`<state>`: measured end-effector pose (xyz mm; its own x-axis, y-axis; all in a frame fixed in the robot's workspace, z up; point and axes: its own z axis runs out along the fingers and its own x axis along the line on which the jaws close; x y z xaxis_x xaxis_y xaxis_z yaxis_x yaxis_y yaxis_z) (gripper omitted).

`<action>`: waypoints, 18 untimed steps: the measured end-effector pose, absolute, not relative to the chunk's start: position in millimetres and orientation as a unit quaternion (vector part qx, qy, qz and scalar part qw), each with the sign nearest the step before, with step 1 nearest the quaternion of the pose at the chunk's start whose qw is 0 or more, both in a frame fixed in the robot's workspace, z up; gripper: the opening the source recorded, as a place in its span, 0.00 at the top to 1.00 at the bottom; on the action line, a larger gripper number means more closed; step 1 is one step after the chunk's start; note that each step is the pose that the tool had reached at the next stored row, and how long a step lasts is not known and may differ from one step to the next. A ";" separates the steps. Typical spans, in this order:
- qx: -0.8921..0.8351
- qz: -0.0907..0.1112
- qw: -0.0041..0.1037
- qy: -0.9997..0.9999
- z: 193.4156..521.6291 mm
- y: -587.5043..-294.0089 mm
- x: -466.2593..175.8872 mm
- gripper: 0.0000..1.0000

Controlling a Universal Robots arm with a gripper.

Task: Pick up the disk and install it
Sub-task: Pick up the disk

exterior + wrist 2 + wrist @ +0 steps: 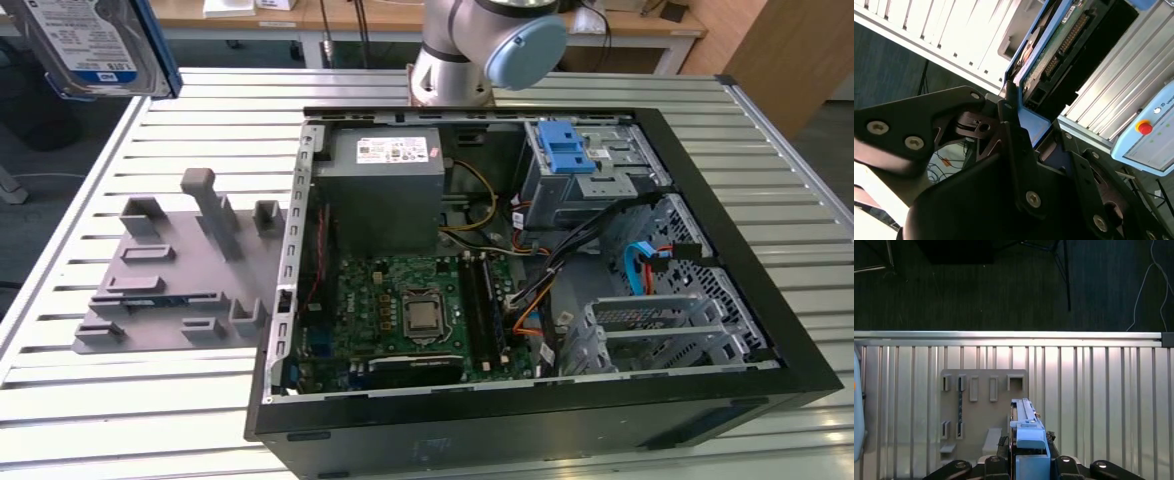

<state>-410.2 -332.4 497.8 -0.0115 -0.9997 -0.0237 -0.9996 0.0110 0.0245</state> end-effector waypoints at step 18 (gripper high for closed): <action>0.703 -0.017 0.000 -0.711 497.8 -333.9 -358.1 0.64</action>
<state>-358.1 -333.9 497.8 -0.0115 -0.9997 -0.0238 -0.9996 0.0109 0.0244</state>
